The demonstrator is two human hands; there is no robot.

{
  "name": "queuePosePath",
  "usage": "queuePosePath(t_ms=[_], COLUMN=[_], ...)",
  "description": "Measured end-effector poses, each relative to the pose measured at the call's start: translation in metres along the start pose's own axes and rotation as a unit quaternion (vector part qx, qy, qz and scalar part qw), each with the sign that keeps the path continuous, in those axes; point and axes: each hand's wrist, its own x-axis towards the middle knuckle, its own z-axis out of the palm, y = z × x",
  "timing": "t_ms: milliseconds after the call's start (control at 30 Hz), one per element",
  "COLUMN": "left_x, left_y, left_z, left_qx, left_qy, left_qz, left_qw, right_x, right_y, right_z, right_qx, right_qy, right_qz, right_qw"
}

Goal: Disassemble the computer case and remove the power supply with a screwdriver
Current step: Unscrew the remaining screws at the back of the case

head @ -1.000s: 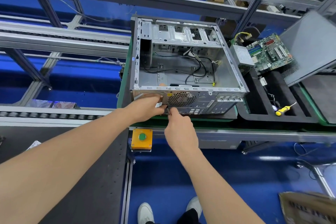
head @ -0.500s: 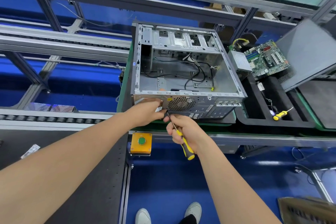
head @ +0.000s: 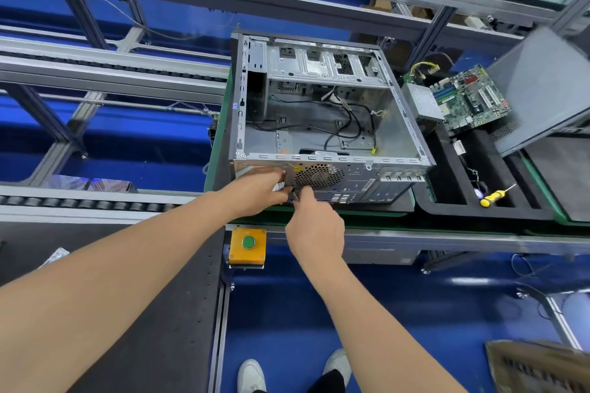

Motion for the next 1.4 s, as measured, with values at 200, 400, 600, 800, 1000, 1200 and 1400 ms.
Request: queuePosePath(t_ms=[200,400,600,800,1000,1200,1400], left_x=[-0.002,-0.004,-0.005,-0.005,-0.005,-0.010,-0.009], left_y=[0.003,0.004,0.003,0.002,0.002,0.004,0.000], left_z=[-0.003,-0.004,-0.005,-0.004,-0.005,-0.010,-0.005], left_qx=[0.003,0.008,0.019,0.004,0.005,-0.072,-0.168], left_qy=[-0.003,-0.004,-0.009,0.005,-0.026,-0.036,0.019], left_qz=[0.009,0.016,0.010,0.027,0.015,-0.027,-0.064], left_qw=[1.000,1.000,1.000,1.000,1.000,0.996,0.983], right_x=[0.011,0.023,0.022,0.031,0.022,0.018,0.023], right_y=[0.013,0.033,0.044,0.034,0.018,-0.001,-0.005], right_z=[-0.004,-0.013,-0.008,-0.009,-0.001,0.005,0.002], right_qx=[0.326,0.636,0.770,0.740,0.655,0.658,0.761], right_qy=[-0.070,-0.285,-0.369,-0.369,-0.256,-0.142,-0.177], right_qz=[0.078,0.134,0.204,0.217,0.225,0.287,0.370], right_qw=[0.940,0.704,0.478,0.519,0.674,0.681,0.502])
